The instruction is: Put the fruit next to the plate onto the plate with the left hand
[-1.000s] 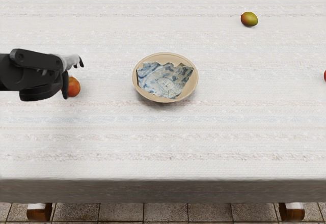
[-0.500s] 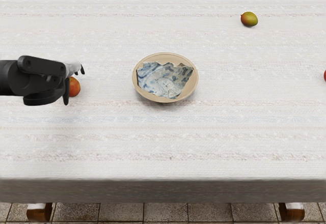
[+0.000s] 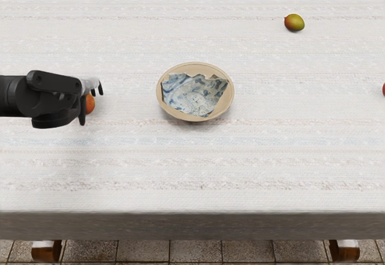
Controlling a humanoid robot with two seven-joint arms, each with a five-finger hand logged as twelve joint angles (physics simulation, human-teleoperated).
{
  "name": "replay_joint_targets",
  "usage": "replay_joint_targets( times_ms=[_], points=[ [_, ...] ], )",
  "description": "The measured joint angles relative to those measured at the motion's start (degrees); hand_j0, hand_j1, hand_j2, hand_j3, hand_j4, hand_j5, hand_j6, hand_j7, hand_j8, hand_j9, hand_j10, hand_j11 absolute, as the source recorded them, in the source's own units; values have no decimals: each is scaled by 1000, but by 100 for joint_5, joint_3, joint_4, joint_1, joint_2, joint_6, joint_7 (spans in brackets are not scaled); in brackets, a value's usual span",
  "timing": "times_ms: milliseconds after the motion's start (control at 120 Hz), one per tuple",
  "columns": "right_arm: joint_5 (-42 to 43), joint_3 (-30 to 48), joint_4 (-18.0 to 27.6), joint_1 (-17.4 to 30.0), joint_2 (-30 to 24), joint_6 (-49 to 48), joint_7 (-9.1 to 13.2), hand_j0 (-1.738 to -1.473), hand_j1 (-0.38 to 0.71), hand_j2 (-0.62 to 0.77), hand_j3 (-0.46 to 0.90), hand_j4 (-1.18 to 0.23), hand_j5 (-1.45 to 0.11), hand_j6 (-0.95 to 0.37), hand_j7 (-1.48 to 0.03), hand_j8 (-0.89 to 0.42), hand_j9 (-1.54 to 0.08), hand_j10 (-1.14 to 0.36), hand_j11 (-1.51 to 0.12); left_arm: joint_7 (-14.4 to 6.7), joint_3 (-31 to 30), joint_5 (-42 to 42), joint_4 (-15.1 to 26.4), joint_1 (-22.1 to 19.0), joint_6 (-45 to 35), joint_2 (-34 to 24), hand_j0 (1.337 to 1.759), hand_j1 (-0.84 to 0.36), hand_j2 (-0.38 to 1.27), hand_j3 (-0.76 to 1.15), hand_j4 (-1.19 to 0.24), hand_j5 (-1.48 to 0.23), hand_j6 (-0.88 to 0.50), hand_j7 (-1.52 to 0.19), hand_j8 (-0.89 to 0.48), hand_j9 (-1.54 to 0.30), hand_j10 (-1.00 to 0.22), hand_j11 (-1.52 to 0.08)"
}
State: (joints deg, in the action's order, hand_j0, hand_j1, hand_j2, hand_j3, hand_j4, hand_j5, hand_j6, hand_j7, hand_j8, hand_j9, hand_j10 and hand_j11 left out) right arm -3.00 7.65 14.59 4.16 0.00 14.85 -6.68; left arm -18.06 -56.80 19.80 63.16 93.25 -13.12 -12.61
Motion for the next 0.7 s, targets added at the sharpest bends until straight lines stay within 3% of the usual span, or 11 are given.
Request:
replay_joint_targets(
  times_ms=[517, 700],
  points=[
    [0, 0, 0, 0, 0, 0, 0, -1658, -308, -7, 0, -35, -45, -35, -45, -35, -45, -35, -45, 19, -14, 7, -40, -44, 2, -14, 1656, -241, 69, 0, -525, -676, -527, -675, -440, -686, -520, -685],
    [0, 0, 1, -1, 0, 0, 0, -1658, -308, -7, 0, -35, -45, -35, -45, -35, -45, -35, -45, 17, -12, 27, -51, -86, -15, -5, 1651, -252, 37, 0, -573, -727, -481, -743, -396, -762, -549, -763]
  ],
)
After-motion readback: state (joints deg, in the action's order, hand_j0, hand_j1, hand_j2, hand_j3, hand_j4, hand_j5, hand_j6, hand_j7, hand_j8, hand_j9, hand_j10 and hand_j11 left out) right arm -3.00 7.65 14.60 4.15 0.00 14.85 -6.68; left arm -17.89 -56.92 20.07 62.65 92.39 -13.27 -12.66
